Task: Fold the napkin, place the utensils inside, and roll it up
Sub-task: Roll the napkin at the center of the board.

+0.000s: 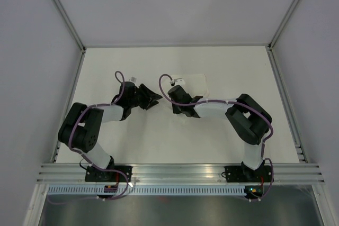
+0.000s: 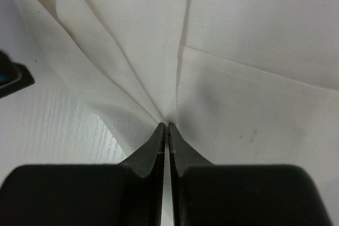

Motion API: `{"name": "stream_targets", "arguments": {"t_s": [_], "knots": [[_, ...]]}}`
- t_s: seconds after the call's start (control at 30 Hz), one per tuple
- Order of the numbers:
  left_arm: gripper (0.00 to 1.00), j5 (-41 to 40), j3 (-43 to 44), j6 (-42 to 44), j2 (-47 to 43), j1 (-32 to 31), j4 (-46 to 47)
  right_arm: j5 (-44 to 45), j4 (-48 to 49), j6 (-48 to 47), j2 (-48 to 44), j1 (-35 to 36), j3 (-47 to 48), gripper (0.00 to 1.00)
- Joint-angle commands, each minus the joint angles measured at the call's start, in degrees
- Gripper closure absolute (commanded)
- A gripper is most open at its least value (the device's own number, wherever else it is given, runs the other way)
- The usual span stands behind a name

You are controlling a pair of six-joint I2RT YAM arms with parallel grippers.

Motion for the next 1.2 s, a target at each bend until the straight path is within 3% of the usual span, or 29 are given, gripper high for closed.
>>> {"name": "stream_targets", "arguments": {"t_s": [0.0,0.23,0.73,0.83,0.97,1.17], "knots": [[0.48,-2.7,-4.5,-2.0,-5.8,0.1,5.1,-1.2,-6.1,3.3,4.8,0.3,-2.7,0.91],[0.47,-2.2,-7.8,-1.8,-5.0,0.0,6.4,-2.1,-7.5,4.8,6.7,0.3,-1.3,0.94],[0.56,-5.9,-3.8,-4.1,4.3,-1.2,4.6,-3.3,-6.6,4.9,8.4,0.3,-2.8,1.00],[0.63,-4.7,-3.1,-3.9,4.3,-1.3,7.3,-3.6,-6.6,4.6,8.4,0.3,-2.6,0.99],[0.64,-5.2,-0.8,-2.0,2.5,-1.4,5.5,-3.8,-6.5,4.2,8.6,0.4,-2.4,1.00],[0.66,-7.1,5.4,-0.2,4.6,-1.4,-5.2,-4.1,-6.4,3.9,8.8,0.3,-2.3,1.00]]}}
